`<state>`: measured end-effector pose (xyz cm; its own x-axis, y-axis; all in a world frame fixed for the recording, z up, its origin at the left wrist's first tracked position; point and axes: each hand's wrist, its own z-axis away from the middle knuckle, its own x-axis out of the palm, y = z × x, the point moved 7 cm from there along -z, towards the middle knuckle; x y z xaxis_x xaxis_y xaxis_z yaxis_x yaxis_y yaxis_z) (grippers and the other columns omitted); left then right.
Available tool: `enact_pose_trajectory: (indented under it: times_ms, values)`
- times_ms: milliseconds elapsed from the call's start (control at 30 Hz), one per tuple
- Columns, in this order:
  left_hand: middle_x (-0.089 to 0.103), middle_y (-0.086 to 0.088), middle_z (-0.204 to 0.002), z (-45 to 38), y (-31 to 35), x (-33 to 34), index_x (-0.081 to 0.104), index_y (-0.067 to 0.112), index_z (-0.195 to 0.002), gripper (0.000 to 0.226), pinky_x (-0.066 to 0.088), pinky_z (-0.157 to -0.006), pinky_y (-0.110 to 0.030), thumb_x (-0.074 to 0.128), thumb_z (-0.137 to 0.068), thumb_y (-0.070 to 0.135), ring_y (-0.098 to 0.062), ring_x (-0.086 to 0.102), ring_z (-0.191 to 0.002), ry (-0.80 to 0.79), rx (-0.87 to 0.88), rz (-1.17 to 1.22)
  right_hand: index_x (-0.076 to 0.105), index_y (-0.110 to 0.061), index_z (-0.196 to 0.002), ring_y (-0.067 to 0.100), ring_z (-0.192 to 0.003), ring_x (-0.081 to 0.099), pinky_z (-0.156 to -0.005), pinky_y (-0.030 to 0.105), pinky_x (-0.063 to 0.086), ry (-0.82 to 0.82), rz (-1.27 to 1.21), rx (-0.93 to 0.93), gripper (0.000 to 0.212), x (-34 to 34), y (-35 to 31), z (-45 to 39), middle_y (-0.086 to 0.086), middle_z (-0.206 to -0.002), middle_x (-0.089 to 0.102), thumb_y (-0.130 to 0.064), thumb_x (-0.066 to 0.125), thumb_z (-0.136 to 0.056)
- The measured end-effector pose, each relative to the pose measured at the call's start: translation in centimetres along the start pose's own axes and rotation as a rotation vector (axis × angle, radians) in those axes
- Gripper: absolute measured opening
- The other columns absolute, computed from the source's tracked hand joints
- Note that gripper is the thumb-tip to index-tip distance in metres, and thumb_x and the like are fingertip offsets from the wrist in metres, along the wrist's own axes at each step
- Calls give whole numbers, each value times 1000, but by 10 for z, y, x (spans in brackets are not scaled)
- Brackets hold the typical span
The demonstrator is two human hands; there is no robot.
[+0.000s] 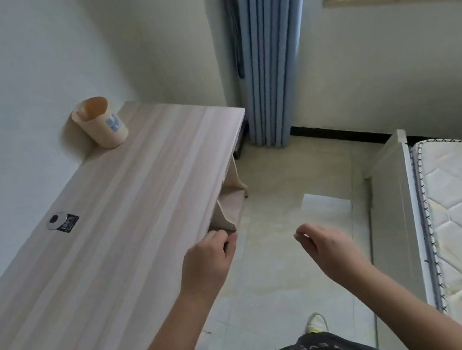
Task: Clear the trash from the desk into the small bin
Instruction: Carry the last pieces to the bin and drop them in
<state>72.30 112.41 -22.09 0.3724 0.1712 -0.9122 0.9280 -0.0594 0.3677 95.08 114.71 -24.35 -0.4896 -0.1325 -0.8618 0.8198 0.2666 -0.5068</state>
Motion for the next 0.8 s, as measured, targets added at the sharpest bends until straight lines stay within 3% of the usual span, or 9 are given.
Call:
enact_pose_trajectory:
  times_ms: [133, 233, 400, 533, 800]
  values:
    - [33, 2, -54, -34, 42, 26, 30, 18, -61, 42, 30, -43, -31, 54, -92, 33, -19, 30, -45, -43, -28, 17, 61, -10, -83, 33, -62, 58, -52, 34, 39, 30, 23, -2, 18, -29, 43, -24, 5, -70, 64, -25, 58, -92]
    - [39, -1, -59, -54, 58, 38, 36, 15, -61, 39, 35, -46, -35, 50, -92, 35, -20, 36, -50, -64, -74, 104, 57, -12, -81, 29, -63, 55, -55, 36, 41, -27, 4, 27, 23, -38, 66, -43, 3, -68, 61, -30, 51, -94]
    - [39, 7, -66, -82, 71, 33, 34, 21, -64, 34, 29, -46, -23, 47, -92, 34, -12, 31, -54, 2, 47, 68, 55, -12, -80, 29, -65, 55, -58, 37, 44, -48, 6, 6, 24, -46, 74, -82, 4, -68, 60, -31, 49, -94]
    - [54, 5, -85, -110, 51, 34, 44, 15, -66, 31, 31, -48, -18, 51, -91, 32, -7, 32, -55, 39, 67, 31, 55, -13, -80, 29, -67, 55, -58, 35, 42, -64, -15, -9, 23, -39, 69, -127, 2, -70, 60, -31, 50, -94]
    - [40, 7, -66, -201, -28, 39, 42, 16, -63, 34, 33, -45, -24, 47, -91, 35, -8, 33, -55, 93, -43, 60, 50, -16, -74, 27, -64, 52, -56, 35, 40, -108, -22, -46, 23, -17, 41, -245, 0, -66, 56, -30, 50, -92]
